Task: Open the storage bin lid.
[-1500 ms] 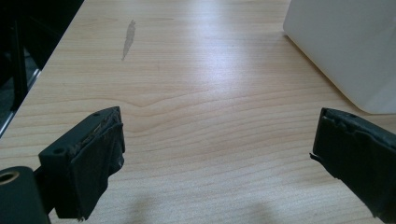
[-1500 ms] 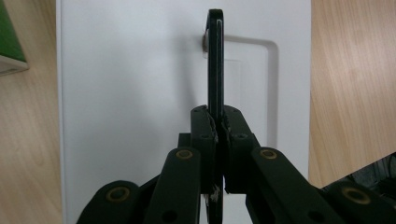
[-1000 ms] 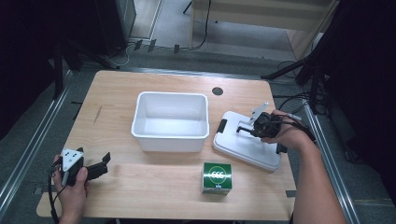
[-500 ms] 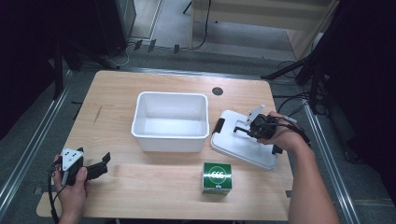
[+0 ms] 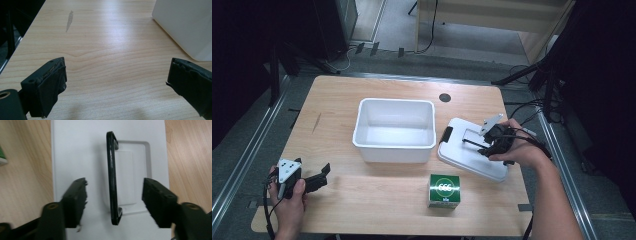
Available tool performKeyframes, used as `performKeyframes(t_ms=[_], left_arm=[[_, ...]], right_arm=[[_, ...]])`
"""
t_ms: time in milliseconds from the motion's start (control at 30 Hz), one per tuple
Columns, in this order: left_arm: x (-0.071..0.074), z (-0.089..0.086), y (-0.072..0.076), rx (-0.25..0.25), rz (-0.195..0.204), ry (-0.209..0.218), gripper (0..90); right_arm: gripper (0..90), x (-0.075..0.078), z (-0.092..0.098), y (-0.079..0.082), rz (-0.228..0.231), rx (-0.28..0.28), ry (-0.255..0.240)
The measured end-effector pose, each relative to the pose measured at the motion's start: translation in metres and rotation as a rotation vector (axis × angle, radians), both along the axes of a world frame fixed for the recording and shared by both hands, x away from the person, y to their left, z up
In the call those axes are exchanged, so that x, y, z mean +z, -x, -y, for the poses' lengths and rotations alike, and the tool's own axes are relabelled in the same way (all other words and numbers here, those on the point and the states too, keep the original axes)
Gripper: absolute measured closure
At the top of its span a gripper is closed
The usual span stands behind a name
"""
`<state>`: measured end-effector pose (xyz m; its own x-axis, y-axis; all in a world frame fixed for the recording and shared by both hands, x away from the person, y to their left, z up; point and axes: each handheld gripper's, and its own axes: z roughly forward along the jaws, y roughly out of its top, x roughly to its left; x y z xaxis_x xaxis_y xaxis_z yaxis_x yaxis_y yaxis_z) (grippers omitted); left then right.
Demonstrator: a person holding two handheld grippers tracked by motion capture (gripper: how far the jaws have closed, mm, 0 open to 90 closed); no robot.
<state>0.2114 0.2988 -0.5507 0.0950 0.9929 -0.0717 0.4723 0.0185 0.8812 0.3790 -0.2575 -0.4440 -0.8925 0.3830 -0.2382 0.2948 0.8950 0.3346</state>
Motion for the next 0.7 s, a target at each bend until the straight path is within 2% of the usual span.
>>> performKeyframes(t_ms=[67, 100, 133, 167, 233, 267, 333, 467, 700], left_arm=[[0.000, 0.000, 0.000, 0.002, 0.001, -0.005, 2.8], [0.000, 0.000, 0.000, 0.002, 0.001, -0.005, 2.9], [0.000, 0.000, 0.000, 0.002, 0.003, -0.006, 2.9], [0.000, 0.000, 0.000, 0.002, 0.003, -0.005, 2.9], [0.000, 0.000, 0.000, 0.001, 0.002, -0.004, 2.9], [0.000, 0.000, 0.000, 0.001, 0.002, -0.004, 2.8], [0.000, 0.000, 0.000, 0.001, 0.003, -0.005, 2.9], [0.000, 0.000, 0.000, 0.001, 0.002, 0.000, 2.9], [0.000, 0.000, 0.000, 0.001, 0.002, 0.004, 2.9]], right_arm=[[20.2, 0.005, -0.001, 0.005, -0.011, -0.019, -0.014], [20.2, 0.005, -0.001, 0.005, -0.011, -0.019, -0.014], [15.2, 0.007, -0.001, 0.006, -0.013, -0.022, -0.011], [7.8, 0.010, -0.005, 0.011, -0.034, -0.023, -0.013], [5.1, 0.011, -0.006, 0.013, -0.046, -0.028, -0.016], [0.0, 0.015, -0.012, 0.017, -0.069, -0.005, -0.017], [0.0, 0.017, -0.013, 0.020, -0.075, 0.011, -0.015], [0.0, 0.028, -0.031, 0.035, -0.100, 0.057, -0.022], [0.0, 0.032, -0.049, 0.053, -0.096, 0.111, -0.012]])
